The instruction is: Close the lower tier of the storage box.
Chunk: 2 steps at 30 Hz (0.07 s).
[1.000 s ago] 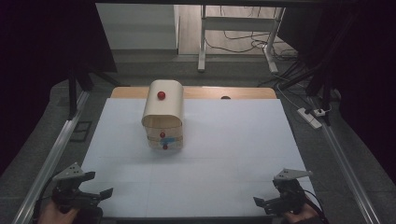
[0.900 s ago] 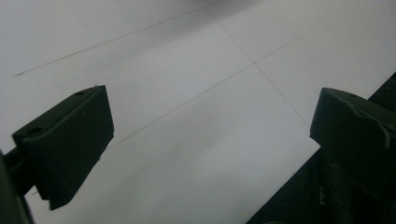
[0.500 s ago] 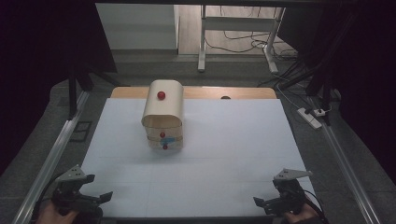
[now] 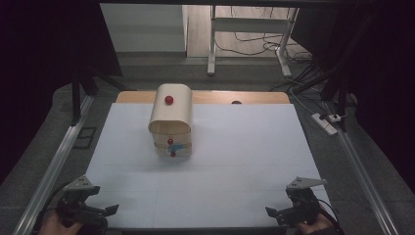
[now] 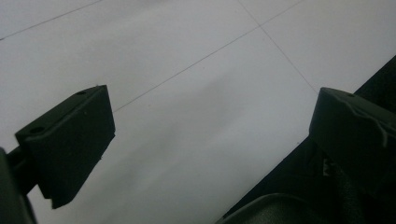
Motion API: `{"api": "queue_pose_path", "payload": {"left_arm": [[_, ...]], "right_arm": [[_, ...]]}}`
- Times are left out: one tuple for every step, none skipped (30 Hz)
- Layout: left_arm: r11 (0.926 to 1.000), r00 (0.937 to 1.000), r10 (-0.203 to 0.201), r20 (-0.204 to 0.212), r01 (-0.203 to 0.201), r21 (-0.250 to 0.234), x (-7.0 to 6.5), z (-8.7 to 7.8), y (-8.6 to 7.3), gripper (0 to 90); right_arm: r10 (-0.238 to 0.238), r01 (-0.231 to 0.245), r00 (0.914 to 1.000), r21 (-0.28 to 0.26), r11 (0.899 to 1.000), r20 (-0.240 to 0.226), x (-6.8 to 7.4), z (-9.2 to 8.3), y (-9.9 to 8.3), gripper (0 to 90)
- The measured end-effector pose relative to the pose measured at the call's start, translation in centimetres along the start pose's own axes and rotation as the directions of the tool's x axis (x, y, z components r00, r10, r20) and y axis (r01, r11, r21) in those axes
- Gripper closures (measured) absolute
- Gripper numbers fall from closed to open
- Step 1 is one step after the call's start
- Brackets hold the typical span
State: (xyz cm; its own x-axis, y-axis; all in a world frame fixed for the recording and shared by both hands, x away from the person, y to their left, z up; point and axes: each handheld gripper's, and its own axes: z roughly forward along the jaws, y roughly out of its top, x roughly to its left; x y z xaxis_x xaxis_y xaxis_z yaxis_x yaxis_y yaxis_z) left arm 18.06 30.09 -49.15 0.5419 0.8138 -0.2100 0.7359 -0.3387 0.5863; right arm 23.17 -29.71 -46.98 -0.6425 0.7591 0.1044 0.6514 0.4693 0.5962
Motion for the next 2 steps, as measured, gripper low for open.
{"api": "queue_pose_path", "payload": {"left_arm": [[1.0, 1.0, -0.003, 0.004, 0.003, 0.0, 0.04, -0.01, 0.03, 0.5], [1.0, 1.0, -0.008, 0.004, 0.008, 0.0, 0.06, -0.01, 0.07, 0.3]], "right_arm": [[-0.001, 0.001, 1.0, 0.002, 1.0, 0.002, 0.0, 0.02, 0.0, 0.0], [-0.002, 0.002, 1.0, 0.006, 1.0, 0.004, -0.03, 0.06, -0.01, 0.0]]}}
